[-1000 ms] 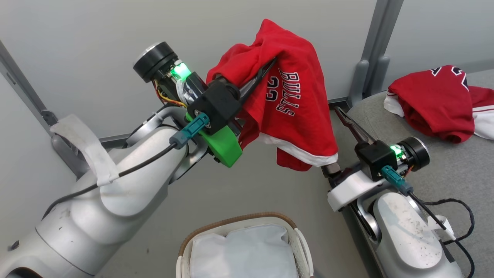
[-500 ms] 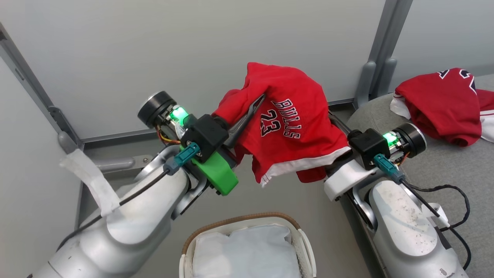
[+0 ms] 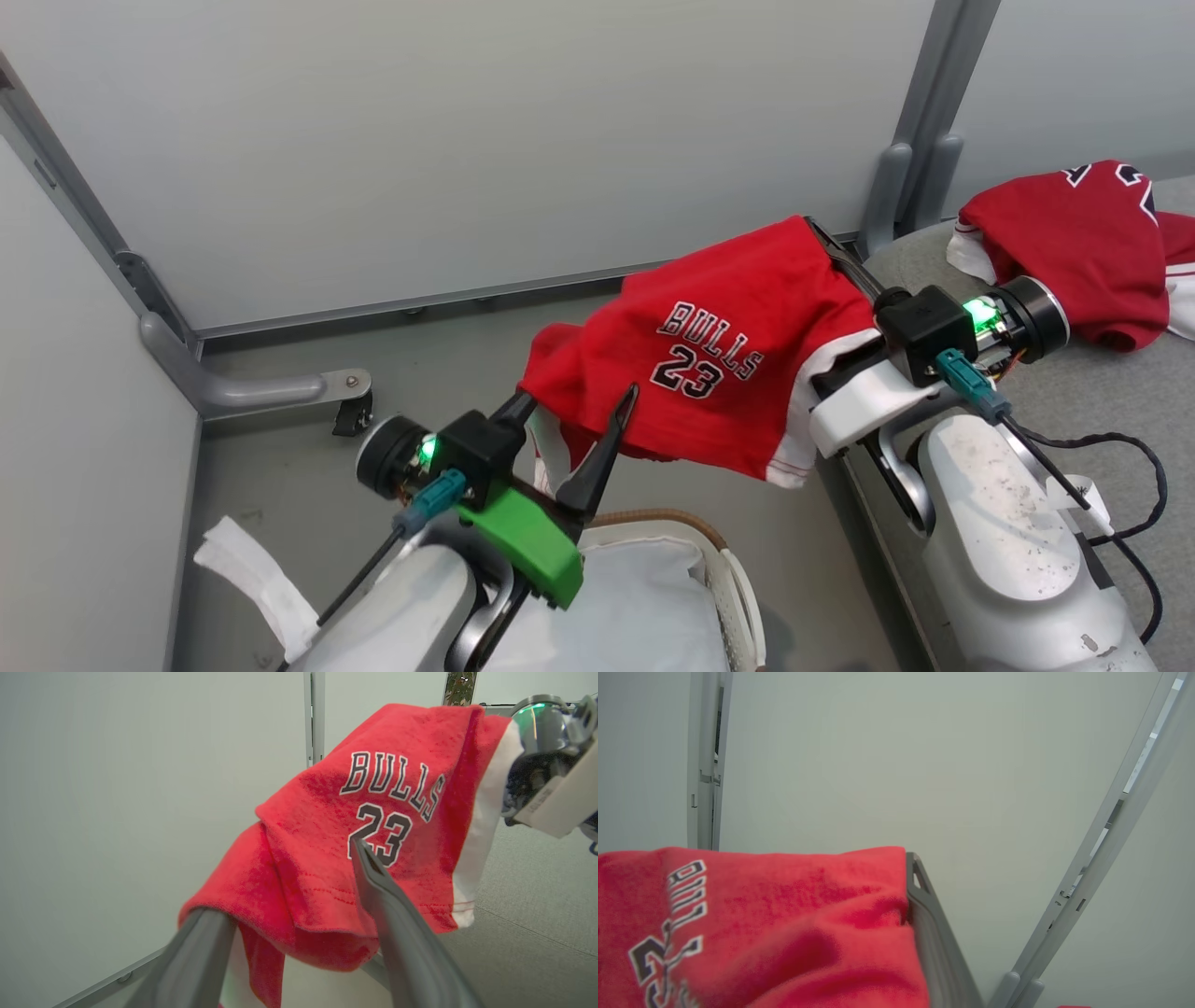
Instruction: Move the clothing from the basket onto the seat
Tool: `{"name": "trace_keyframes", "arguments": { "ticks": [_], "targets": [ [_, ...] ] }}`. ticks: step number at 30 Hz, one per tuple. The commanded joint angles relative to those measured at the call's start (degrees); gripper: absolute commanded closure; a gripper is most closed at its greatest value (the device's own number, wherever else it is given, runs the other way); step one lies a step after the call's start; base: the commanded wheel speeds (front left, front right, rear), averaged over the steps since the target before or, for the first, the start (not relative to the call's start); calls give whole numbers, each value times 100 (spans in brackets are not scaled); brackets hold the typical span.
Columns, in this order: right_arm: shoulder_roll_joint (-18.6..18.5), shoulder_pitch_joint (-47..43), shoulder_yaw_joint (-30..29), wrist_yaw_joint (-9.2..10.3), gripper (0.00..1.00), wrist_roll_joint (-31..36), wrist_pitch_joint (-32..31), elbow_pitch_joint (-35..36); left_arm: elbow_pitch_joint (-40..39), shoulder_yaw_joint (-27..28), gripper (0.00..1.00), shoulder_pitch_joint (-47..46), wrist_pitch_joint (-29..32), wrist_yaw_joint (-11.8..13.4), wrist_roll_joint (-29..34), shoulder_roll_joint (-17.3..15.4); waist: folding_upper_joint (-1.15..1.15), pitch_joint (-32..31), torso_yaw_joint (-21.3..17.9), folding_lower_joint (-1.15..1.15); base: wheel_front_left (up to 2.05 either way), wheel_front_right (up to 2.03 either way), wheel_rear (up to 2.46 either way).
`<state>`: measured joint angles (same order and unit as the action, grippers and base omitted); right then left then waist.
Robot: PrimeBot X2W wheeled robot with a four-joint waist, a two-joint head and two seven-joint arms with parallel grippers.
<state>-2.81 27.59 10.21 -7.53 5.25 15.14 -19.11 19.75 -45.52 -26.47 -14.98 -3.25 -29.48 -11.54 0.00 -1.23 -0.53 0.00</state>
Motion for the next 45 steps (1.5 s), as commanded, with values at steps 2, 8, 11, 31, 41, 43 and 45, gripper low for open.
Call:
{"name": "trace_keyframes", "arguments": {
  "ticks": [2, 8, 11, 31, 41, 43, 45],
  "targets": [
    [-18, 28, -68, 8, 100, 35, 1, -1, 107, 179, 0, 356, -26, -88, 136, 65, 0, 20, -15, 0, 0, 0, 0],
    [-17, -117, -293, 8, 100, 141, 1, -1, 187, 645, 0, 950, -25, -228, 445, 297, 0, 61, -39, 0, 0, 0, 0],
    [-17, -193, -437, 8, 100, 155, 1, 7, 149, 874, 0, 1194, -24, -279, 639, 425, 0, 72, -51, 0, 0, 0, 0],
    [-18, -383, -861, 8, 100, 177, 2, 124, -60, 1301, 0, 1627, -25, -430, 1200, 804, 0, 275, -464, 0, 0, 0, 0],
    [-15, -243, -936, 8, 100, 239, 1, 228, -245, 1274, 0, 1324, -25, -432, 1338, 787, 0, 853, -1524, 0, 0, 0, 0],
    [-14, -227, -978, 8, 100, 225, 1, 256, -270, 1238, 0, 1256, -25, -433, 1373, 770, 0, 973, -1723, 0, 0, 0, 0],
    [-14, -223, -1014, 8, 100, 201, 1, 278, -295, 1200, 0, 1180, -25, -433, 1389, 744, 0, 1094, -1915, 0, 0, 0, 0]
  ]
}}
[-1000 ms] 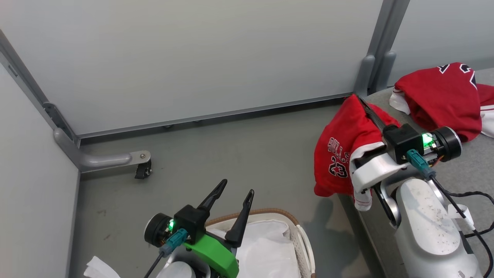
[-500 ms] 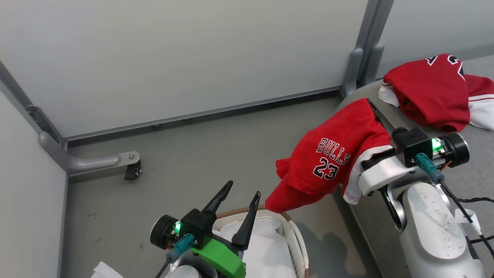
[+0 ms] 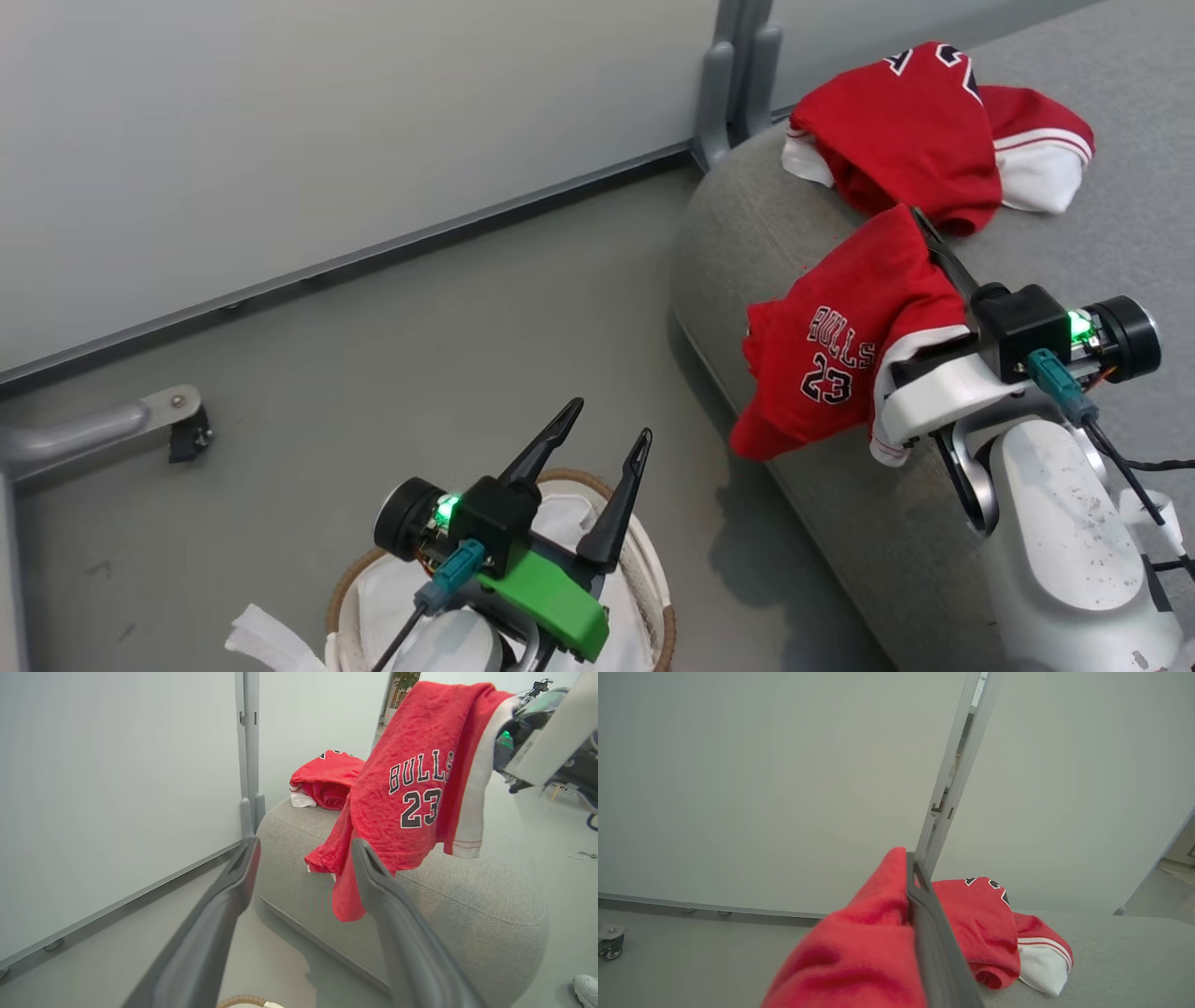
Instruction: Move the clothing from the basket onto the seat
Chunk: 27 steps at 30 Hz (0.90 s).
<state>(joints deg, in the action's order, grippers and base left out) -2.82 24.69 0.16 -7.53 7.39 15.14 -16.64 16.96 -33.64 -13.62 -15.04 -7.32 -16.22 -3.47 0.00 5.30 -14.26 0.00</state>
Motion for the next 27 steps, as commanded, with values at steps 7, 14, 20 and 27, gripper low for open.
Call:
{"name": "trace_keyframes", "arguments": {
  "ticks": [7, 14, 20, 27],
  "targets": [
    [-12, 41, -72, 8, 100, -138, 1, 88, -25, -214, 0, -322, -19, -26, 82, -176, 0, 710, -1017, 0, 0, 0, 0],
    [-11, 59, -97, 8, 100, -252, 1, 137, -41, -297, 0, -431, -13, -26, 88, -260, 0, 871, -1174, 0, 0, 0, 0],
    [-25, 501, -522, 8, 100, 124, 1, 297, -118, -388, 0, -548, -13, -26, 108, -334, 0, 1118, -1091, 0, 0, 0, 0],
    [-409, 1347, -1531, 8, 100, 608, 1, 361, -172, -526, 0, -856, -13, -25, 172, -454, 0, 1570, -773, 0, 0, 0, 0]
  ]
}}
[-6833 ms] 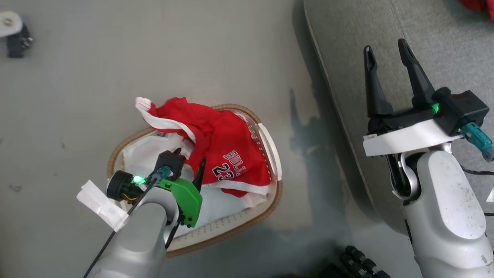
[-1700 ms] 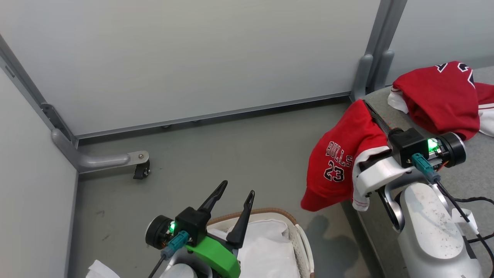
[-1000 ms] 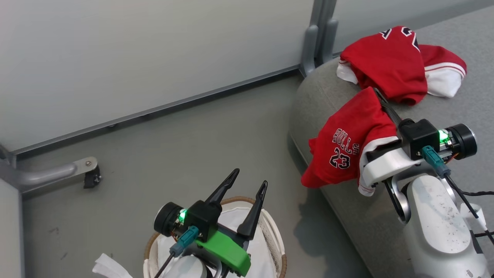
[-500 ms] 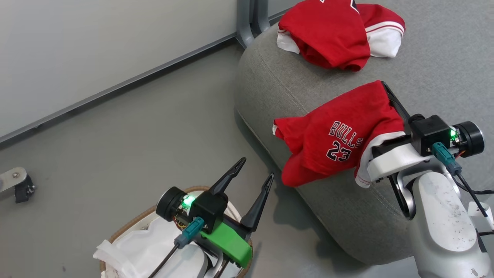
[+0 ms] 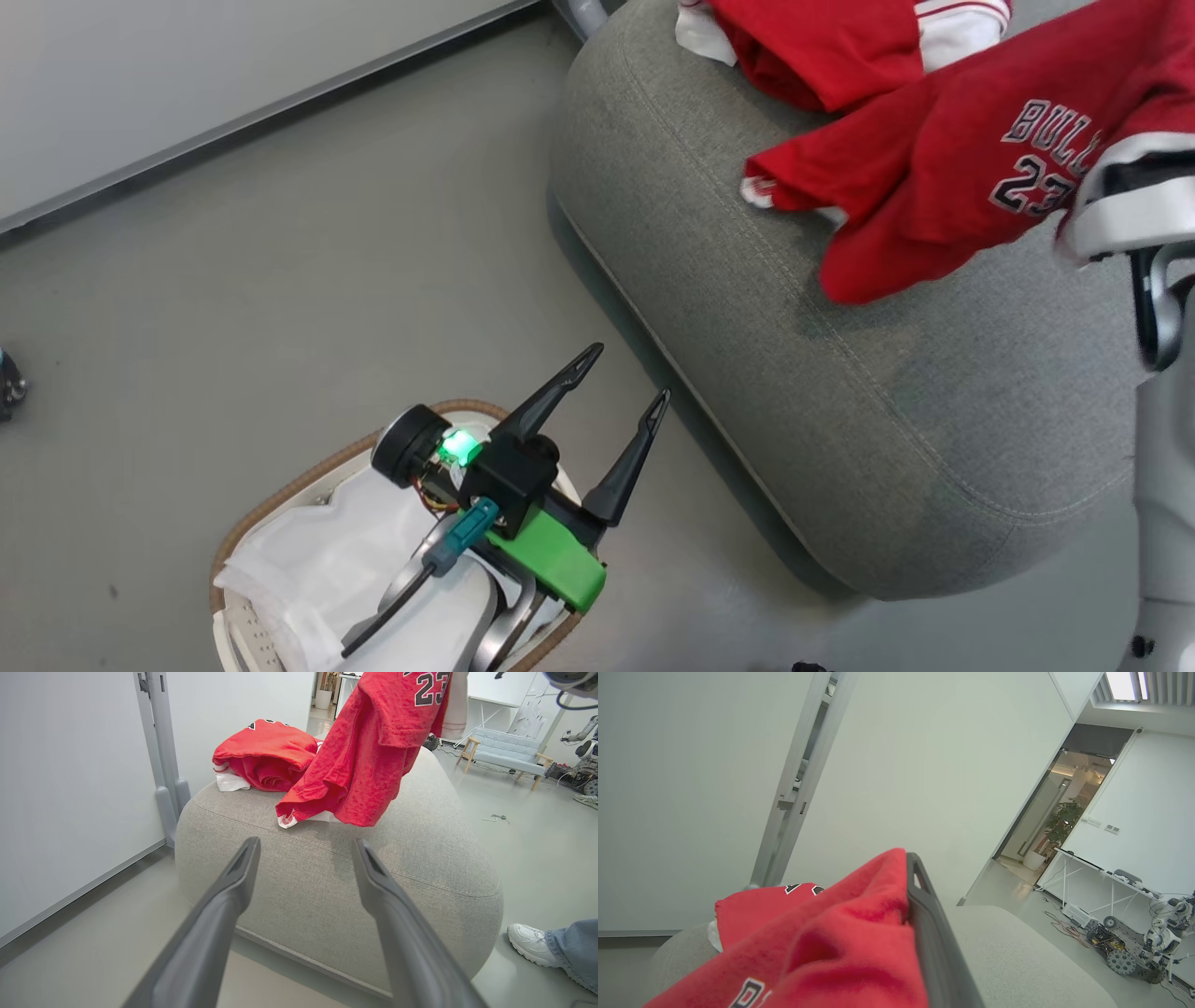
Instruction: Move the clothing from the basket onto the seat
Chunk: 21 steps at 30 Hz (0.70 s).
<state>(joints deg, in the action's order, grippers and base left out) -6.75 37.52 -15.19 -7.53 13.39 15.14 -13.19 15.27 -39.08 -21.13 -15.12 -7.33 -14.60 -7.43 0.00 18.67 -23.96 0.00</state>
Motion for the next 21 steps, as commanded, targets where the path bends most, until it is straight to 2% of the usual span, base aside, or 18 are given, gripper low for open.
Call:
{"name": "trace_keyframes", "arguments": {
  "ticks": [1, 6, 12, 21],
  "targets": [
    [-143, 209, -50, 8, 100, 40, 1, -19, -16, 15, 0, -156, -4, -21, 15, -58, 0, 330, 258, 0, 0, 0, 0],
    [-681, 822, -207, 8, 100, 66, 0, -321, -86, 0, 0, -430, -4, -19, 93, -119, 0, 790, 536, 0, 0, 0, 0],
    [-1119, 1653, -505, 8, 100, 89, 0, -1252, -156, -91, 0, -795, -4, -19, 205, -206, 0, 1412, 874, 0, 0, 0, 0],
    [-1148, 2486, -783, 8, 100, 514, 0, -2207, -258, -162, 0, -1191, -3, -19, 367, -332, 0, 2061, 1235, 0, 0, 0, 0]
  ]
}}
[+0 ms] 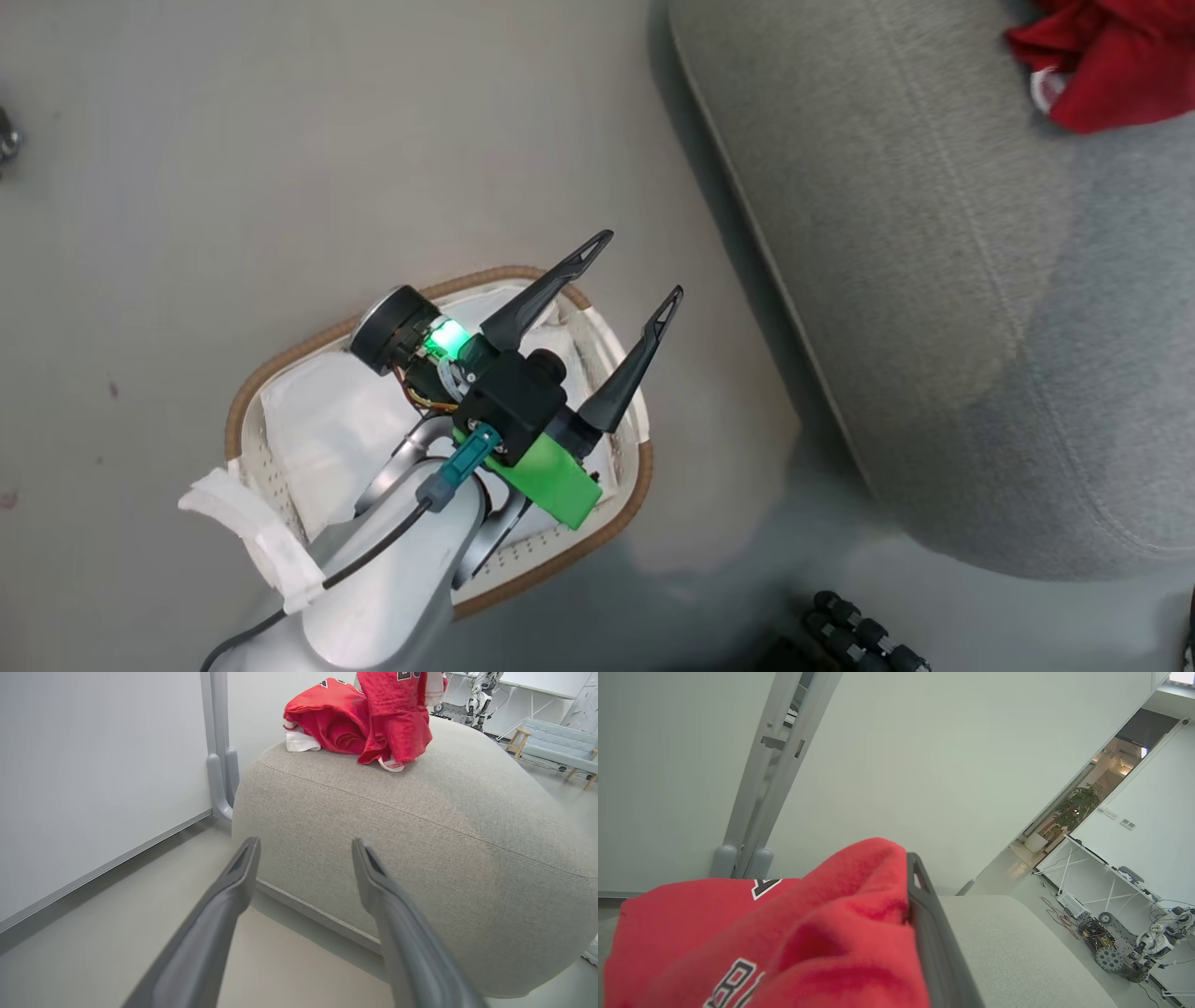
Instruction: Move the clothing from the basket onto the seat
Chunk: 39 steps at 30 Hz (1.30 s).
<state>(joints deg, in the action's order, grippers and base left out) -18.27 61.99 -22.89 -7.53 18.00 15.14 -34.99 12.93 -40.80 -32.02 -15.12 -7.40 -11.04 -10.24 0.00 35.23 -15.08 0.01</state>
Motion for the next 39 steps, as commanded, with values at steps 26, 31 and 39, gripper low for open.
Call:
{"name": "trace_keyframes", "arguments": {
  "ticks": [26, 31, 39],
  "targets": [
    [482, -1283, -197, 8, 0, 254, 0, 75, -15, 248, 0, 207, -4, -13, 1, -59, 0, 106, 48, -1, 0, 0, 0],
    [641, -1807, 87, 8, 0, 9, 1, 377, -6, 383, 0, 348, -3, -13, -75, 3, 0, -231, -31, -1, 0, 0, 0],
    [646, -2352, 547, 8, 0, -200, 0, 614, 46, 761, 0, 671, -4, -12, -150, 185, 0, -981, 105, -1, 0, 0, 0]
  ]
}}
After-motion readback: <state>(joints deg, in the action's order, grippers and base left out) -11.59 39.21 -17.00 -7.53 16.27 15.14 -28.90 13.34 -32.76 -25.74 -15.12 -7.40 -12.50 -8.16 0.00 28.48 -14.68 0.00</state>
